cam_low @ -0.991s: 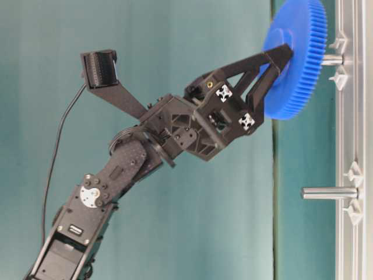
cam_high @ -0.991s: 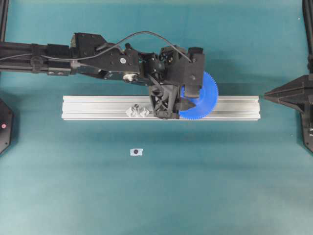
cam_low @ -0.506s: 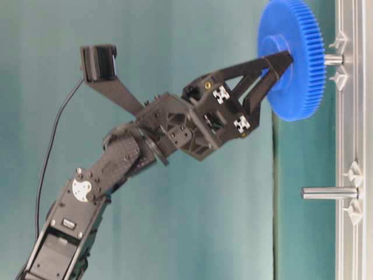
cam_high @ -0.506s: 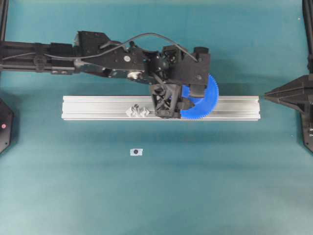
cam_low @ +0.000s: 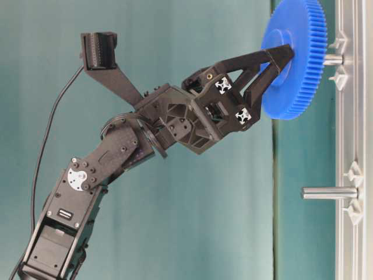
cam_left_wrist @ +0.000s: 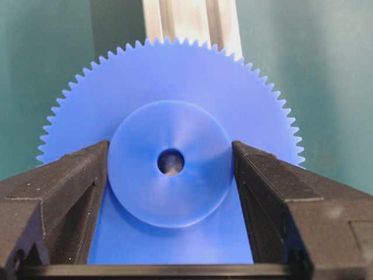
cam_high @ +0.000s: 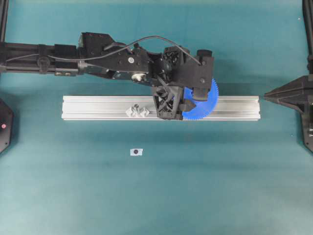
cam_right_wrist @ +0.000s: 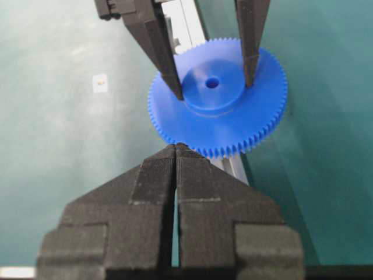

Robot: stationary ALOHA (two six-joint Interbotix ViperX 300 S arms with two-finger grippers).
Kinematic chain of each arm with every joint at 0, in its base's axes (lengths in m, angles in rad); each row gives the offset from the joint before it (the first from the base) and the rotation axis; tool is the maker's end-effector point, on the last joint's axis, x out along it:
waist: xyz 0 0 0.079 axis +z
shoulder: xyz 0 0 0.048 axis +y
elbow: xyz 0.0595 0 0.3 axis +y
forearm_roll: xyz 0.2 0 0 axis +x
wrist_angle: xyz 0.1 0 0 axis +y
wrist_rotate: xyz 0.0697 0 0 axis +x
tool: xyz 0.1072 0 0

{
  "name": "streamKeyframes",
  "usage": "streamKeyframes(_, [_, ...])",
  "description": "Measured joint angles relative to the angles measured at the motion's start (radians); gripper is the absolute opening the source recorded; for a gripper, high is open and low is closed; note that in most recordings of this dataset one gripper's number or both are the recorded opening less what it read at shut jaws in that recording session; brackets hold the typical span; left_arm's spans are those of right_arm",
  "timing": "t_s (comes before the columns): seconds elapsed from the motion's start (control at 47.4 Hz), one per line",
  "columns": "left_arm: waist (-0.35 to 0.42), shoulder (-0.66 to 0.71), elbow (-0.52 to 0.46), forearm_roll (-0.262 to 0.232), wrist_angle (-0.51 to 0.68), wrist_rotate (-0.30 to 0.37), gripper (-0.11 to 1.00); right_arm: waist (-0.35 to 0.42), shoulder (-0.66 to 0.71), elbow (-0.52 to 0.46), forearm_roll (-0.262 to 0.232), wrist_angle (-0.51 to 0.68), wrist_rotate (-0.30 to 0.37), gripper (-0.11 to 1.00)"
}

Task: Find the location of the shaft and insert the large gear.
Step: 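Align the gear's center hole above the left metal shaft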

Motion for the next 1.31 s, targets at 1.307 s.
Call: streamKeyframes(1.307, [0.023, 0.063, -0.166, 0.002, 0.204, 0.015, 0.92, 0.0, 0.0, 0.006, 0.002, -0.014, 0.034, 0.0])
